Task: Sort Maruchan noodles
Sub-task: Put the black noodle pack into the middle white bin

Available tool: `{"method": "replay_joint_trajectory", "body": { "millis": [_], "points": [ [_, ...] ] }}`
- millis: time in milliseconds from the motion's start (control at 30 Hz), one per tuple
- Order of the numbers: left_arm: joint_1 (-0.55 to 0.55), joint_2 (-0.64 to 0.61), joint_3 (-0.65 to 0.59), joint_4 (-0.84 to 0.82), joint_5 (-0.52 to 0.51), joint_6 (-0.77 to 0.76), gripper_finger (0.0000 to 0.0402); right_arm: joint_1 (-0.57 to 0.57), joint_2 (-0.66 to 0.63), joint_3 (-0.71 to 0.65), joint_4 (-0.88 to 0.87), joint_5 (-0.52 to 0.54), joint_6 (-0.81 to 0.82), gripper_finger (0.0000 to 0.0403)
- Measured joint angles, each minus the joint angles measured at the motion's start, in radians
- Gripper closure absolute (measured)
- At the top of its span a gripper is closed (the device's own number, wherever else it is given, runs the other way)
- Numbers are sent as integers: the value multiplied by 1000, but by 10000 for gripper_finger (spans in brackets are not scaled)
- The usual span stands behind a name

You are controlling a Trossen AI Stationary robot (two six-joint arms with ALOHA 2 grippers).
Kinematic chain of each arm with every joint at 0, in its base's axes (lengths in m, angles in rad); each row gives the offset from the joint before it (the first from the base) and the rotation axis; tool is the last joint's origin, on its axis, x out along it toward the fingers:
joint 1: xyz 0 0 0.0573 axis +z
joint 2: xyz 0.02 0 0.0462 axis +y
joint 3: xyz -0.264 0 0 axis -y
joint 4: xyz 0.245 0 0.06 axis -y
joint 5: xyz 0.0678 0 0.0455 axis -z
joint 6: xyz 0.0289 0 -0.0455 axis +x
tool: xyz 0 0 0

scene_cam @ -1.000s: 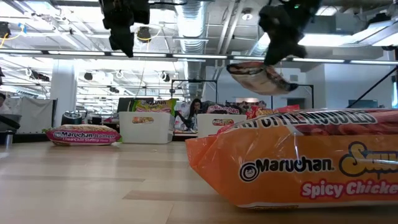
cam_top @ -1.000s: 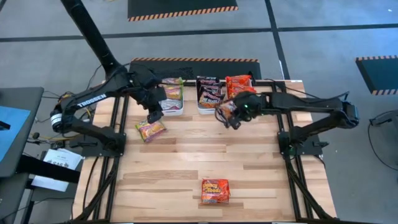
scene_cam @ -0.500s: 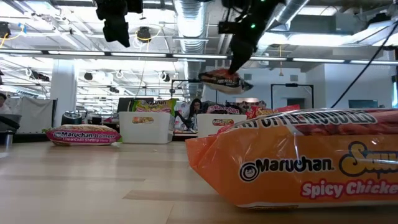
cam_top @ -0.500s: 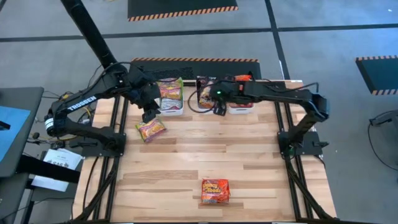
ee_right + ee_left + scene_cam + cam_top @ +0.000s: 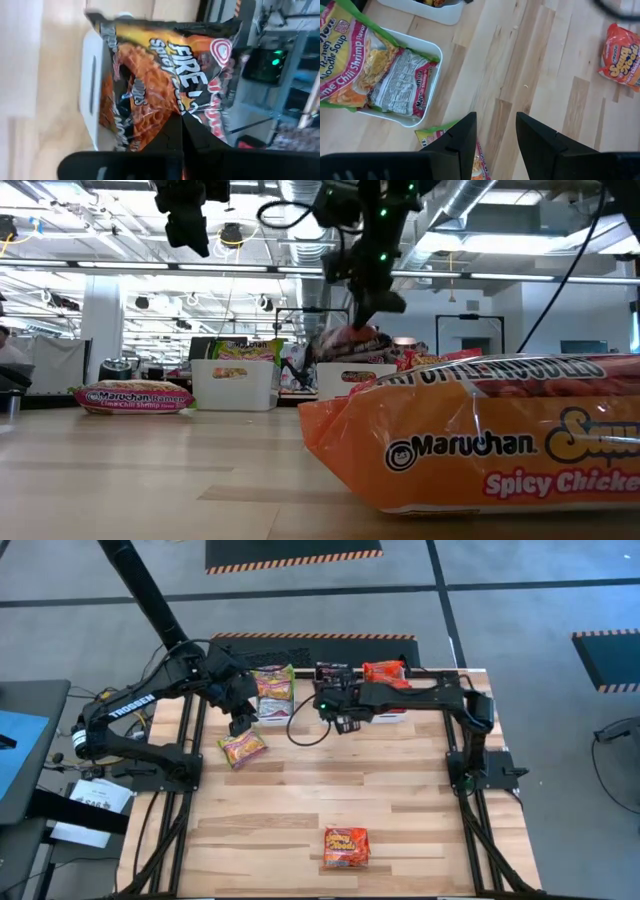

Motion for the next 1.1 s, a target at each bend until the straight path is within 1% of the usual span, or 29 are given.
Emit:
{"method": "replay_joint_trajectory", "body": {
  "millis": [67,133,233,333,367,500,567,667,800,933,1000,1100],
  "points": [
    [0,0,0,1,0,-1,279,-4,21,0,1,5,36,399],
    [0,0,0,5,0,-3,279,-11,38,0,-5,43,87,399],
    [0,0,0,5,0,-15,279,-25,41,0,-38,46,133,399],
    [0,1,0,10,-2,-17,279,-39,52,2,-21,45,177,399],
    [0,1,0,16,-1,-17,279,-45,53,1,-26,30,190,399],
    [0,1,0,28,-2,-18,279,-63,52,1,-33,-103,243,398],
    [0,1,0,29,-3,-17,279,-64,52,0,-23,-110,263,395],
    [0,1,0,28,-3,-18,279,-63,52,0,8,-113,266,375],
    [0,1,0,28,-3,-17,279,-71,52,0,-9,-161,287,333],
    [0,1,0,28,-3,-18,279,-77,52,0,-22,-167,331,295],
    [0,1,0,28,-3,-18,279,-77,50,5,-38,-171,358,283],
    [0,1,0,28,-3,-18,279,-81,37,48,-92,-207,419,273]
  ]
}}
